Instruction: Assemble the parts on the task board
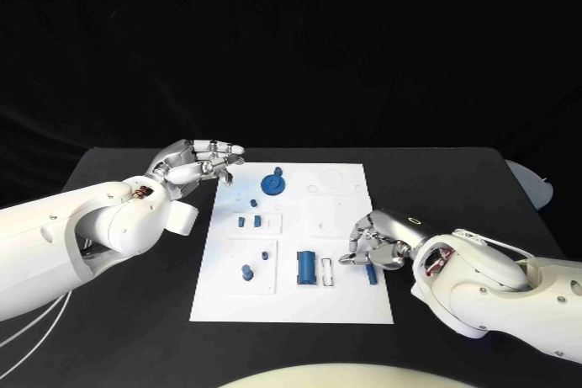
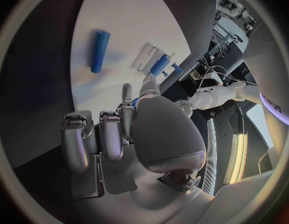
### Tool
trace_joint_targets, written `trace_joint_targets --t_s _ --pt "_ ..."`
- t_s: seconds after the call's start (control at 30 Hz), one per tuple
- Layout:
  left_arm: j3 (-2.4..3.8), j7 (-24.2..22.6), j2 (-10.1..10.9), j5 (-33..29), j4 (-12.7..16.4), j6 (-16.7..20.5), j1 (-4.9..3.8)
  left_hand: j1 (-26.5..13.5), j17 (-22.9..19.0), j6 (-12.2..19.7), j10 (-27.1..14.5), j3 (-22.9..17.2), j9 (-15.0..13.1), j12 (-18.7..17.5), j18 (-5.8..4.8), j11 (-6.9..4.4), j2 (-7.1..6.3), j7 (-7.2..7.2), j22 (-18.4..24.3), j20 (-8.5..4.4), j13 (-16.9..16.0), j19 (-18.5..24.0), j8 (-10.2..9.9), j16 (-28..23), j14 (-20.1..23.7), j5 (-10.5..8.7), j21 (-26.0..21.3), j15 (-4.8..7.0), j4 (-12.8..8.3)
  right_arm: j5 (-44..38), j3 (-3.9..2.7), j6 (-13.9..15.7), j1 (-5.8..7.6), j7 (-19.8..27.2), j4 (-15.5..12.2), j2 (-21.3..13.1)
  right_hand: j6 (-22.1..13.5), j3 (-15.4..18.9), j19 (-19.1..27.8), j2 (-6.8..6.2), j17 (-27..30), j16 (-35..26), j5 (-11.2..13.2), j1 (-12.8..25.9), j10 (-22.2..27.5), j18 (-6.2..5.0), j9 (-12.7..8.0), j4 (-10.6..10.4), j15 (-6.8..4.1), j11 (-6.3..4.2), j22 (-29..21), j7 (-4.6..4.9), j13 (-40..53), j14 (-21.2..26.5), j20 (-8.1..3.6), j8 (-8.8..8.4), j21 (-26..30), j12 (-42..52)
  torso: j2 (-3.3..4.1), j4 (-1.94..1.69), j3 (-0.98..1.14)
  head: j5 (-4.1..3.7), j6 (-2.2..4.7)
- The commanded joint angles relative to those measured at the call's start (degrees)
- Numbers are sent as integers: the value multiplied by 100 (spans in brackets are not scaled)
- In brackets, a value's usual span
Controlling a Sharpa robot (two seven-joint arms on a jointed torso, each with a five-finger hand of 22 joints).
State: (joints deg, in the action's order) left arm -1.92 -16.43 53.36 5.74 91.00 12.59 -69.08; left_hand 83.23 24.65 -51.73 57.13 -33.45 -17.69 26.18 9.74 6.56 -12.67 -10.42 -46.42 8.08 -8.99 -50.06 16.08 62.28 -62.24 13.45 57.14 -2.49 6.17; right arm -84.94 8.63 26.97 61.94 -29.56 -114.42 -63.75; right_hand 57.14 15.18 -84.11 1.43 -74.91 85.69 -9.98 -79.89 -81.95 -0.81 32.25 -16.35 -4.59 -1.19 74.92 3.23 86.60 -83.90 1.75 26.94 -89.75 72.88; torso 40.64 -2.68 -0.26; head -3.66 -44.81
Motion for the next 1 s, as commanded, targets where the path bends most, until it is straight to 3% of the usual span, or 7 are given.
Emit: trace_joint_targets --t_s 0.03,0.37,0.73,1.0 --pt "-2 -48 -16 -26 4 -44 -4 -34 -10 -15 -58 -18 -10 20 86 -1 24 -9 6 -24 -8 -9 -21 -20 -22 37 -31 20 2 -13 2 34 7 106 -35 -127 -127 24 -589 305 -334 4 -42 -367 79 81 -47 -28 14 43 1508 36 -1037 -396 -3 -100 -25 -204 5 -5 -7 -47 6" --pt "-9 -48 -36 -26 -3 -41 -4 -34 -10 -15 -58 -18 -10 20 86 -1 24 -9 6 -24 -8 -9 -21 -20 -22 37 -31 20 2 -52 26 -86 -18 -42 -63 -511 -192 79 -589 371 -311 -8 -35 -320 158 81 -141 -40 68 107 1508 107 -1152 -389 41 -261 -25 -379 8 -11 -13 -187 -1" --pt "-11 -48 -47 -26 -13 -45 -4 -34 -10 -15 -58 -18 -10 20 86 -1 24 -9 6 -24 -8 -9 -21 -20 -22 37 -31 20 2 -127 45 -135 -226 -185 -47 -577 -130 119 -589 426 -323 -4 -49 -241 146 81 -171 -43 78 111 1508 107 -1153 -391 57 -297 -25 -380 14 -13 -3 -229 8" --pt "-11 -44 -42 -26 -16 -49 -4 -34 -10 -15 -58 -18 -10 20 86 -1 24 -9 6 -24 -8 -9 -21 -20 -22 37 -31 20 2 -173 53 -225 -324 -255 -3 -530 -78 146 -589 464 -342 2 -55 -192 129 81 -188 -43 75 104 1508 97 -1146 -395 61 -314 -25 -370 24 -17 2 -217 -6"
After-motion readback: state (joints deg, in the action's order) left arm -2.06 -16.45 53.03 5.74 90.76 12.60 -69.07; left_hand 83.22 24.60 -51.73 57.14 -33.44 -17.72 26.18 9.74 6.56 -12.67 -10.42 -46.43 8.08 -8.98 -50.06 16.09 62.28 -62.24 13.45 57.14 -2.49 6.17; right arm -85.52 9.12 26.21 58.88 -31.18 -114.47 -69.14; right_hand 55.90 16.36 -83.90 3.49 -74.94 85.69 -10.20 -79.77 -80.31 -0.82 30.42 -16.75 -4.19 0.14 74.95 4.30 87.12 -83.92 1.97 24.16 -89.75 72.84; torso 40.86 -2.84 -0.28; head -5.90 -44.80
